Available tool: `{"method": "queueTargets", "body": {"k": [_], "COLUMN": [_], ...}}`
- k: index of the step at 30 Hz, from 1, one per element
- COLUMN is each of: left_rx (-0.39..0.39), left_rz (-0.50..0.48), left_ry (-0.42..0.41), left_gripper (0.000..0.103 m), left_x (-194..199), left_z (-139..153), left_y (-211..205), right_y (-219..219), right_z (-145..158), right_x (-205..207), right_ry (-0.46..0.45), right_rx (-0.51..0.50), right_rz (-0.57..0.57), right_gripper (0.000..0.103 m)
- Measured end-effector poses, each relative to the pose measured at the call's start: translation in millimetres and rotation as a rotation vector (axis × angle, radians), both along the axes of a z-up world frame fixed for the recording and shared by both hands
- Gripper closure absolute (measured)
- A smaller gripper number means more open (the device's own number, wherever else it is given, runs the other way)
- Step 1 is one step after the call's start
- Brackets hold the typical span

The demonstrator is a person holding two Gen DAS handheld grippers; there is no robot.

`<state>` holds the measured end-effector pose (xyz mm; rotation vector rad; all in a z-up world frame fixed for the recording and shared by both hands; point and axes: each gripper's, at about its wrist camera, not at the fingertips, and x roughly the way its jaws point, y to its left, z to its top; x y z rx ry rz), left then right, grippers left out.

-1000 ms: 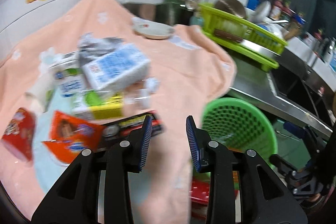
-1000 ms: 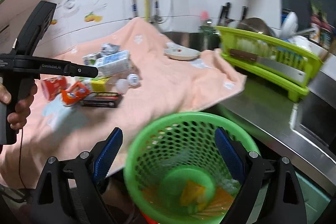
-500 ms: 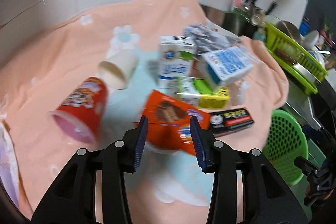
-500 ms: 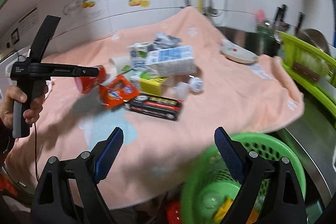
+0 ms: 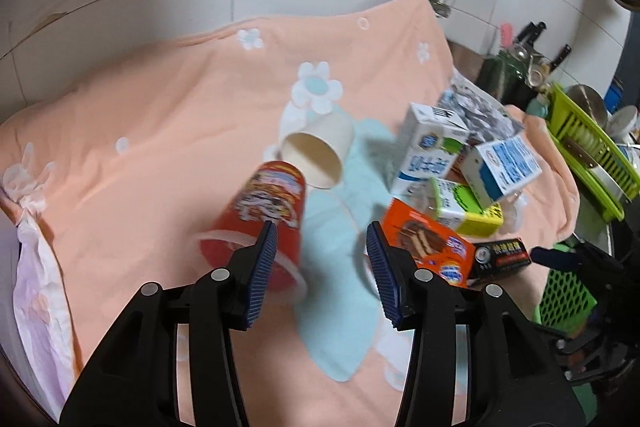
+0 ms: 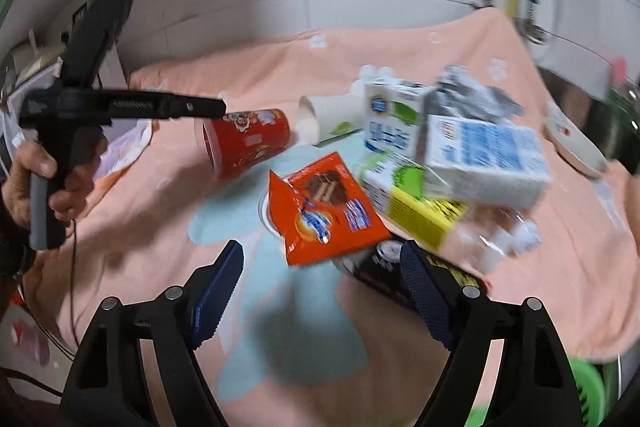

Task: Collect trash
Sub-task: 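Grasp the red paper cup with left tool while right tool grasps orange wafer wrapper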

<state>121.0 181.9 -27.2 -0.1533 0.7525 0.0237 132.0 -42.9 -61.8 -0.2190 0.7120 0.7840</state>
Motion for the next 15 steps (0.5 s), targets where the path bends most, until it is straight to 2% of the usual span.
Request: {"method": "queueTargets", "body": {"k": [5,12,15], "left_rx": [0.016,0.02,0.008], "left_rz": [0.013,0.015,0.008], "left_ry": [0.006,0.018,0.035], "left_gripper": [0.055,0.055,0.052], "left_x": [5.8,18.9,26.5], "left_z": [-0.2,-2.7,-6.0], "left_y": [10.6,20.4,24.8], "right_y": [22.1,51.6,63.5], "right_z": [-12.1,-22.5,-26.6], "right_x": [20.5,26.6,27.4], "right_ry": [0.045,0.027,0.008], "right_rx": [-0.042,-0.111,-0.145], "right_rz": [0.037,0.095,0.114], "right_gripper": [0.033,0.052,0.056]}}
